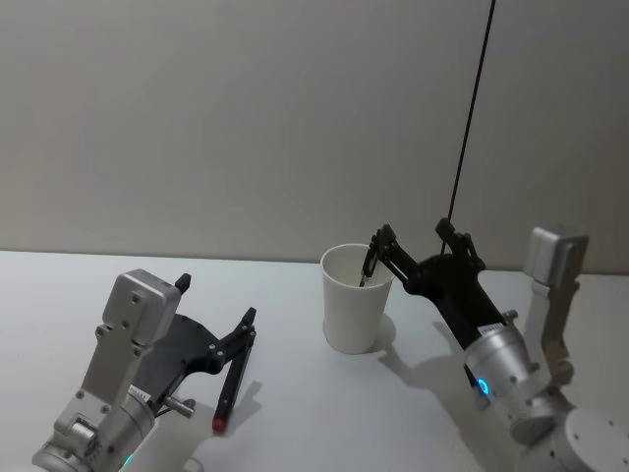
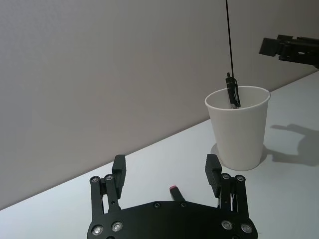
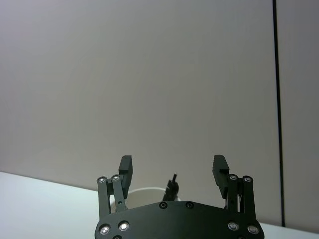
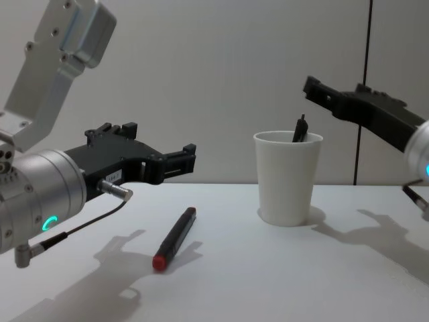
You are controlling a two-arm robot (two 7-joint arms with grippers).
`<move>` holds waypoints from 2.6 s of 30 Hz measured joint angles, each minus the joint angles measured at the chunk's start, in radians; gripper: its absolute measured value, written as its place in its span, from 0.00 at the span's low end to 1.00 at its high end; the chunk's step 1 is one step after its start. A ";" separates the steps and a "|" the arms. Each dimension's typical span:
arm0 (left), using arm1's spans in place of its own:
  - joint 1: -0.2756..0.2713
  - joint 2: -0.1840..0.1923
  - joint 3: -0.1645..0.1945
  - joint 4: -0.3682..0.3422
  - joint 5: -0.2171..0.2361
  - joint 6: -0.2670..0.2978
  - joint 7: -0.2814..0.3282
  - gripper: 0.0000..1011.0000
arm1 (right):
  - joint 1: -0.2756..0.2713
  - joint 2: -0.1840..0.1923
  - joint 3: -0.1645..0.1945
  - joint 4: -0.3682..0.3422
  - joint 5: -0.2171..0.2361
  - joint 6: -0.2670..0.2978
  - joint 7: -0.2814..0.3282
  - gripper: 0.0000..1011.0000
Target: Place the pen into the pen holder.
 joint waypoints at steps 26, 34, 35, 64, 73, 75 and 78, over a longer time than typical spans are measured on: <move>0.000 0.000 0.000 0.000 0.000 0.000 0.000 0.99 | -0.252 0.155 -0.021 -0.324 -0.051 0.155 -0.148 0.99; 0.000 0.000 0.000 0.000 0.000 0.000 0.000 0.99 | -0.331 0.204 -0.028 -0.426 -0.066 0.204 -0.194 0.99; 0.000 0.000 0.000 0.000 0.000 0.000 0.000 0.99 | -0.337 0.207 -0.028 -0.434 -0.067 0.207 -0.198 0.99; 0.011 0.007 -0.015 -0.025 -0.035 0.064 -0.031 0.99 | -0.375 0.231 -0.030 -0.483 -0.075 0.231 -0.221 0.99; 0.035 0.015 -0.032 -0.059 -0.080 0.147 -0.057 0.99 | -0.375 0.231 -0.030 -0.483 -0.074 0.231 -0.220 0.99; 0.041 0.016 -0.035 -0.066 -0.093 0.171 -0.064 0.99 | -0.375 0.231 -0.030 -0.483 -0.074 0.231 -0.220 0.99; 0.048 0.017 -0.039 -0.074 -0.108 0.201 -0.073 0.99 | -0.375 0.231 -0.030 -0.483 -0.074 0.231 -0.220 0.99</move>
